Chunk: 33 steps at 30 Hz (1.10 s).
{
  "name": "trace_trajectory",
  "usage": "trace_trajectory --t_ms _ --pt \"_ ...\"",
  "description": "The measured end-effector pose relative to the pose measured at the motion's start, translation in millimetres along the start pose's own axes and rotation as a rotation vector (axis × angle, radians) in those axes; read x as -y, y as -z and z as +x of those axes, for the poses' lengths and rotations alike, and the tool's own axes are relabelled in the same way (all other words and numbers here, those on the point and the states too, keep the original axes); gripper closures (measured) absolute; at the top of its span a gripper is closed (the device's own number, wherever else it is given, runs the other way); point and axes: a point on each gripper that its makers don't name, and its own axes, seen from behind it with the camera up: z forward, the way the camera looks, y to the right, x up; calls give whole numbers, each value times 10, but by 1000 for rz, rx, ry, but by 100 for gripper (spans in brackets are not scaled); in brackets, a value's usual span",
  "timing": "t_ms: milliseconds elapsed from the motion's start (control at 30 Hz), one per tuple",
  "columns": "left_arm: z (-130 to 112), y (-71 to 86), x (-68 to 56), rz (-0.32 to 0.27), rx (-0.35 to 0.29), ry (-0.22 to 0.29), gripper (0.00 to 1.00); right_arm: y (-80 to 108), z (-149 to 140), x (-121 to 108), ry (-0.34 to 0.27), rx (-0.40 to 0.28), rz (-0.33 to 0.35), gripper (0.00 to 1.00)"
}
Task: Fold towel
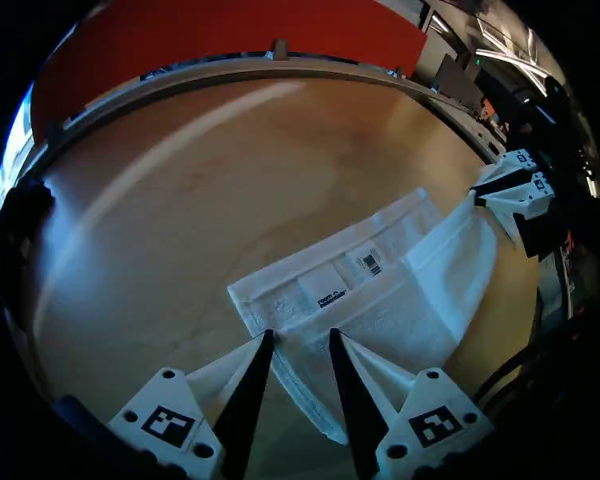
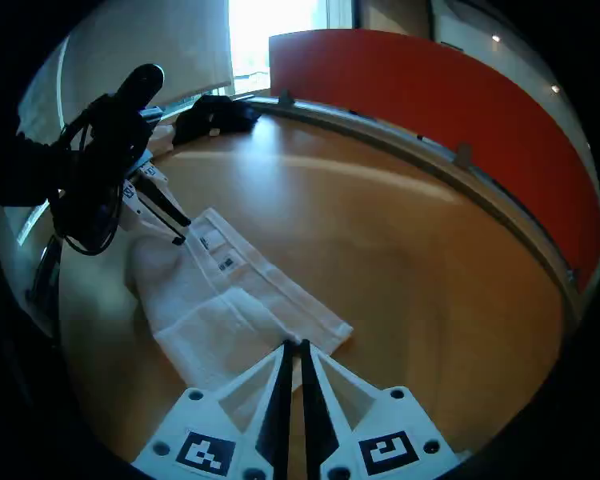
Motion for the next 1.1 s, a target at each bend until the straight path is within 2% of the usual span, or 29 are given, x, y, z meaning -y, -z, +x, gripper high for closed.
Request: trace_trajectory --t_ms 167,300,600,800,1100 --pt "-8 -6 41 22 9 -24 66 -6 0 -4 -3 -1 0 93" --pt "-8 -17 94 40 13 -18 80 -6 3 -5 -2 -2 -1 93" --pt "-18 -22 101 62 22 -28 90 -5 -4 -1 -3 -3 1 93" --pt "-50 -5 60 38 39 -14 92 0 -1 5 -2 -4 2 93" --pt "-54 -18 65 67 42 -63 97 -4 -2 16 -3 -4 7 93"
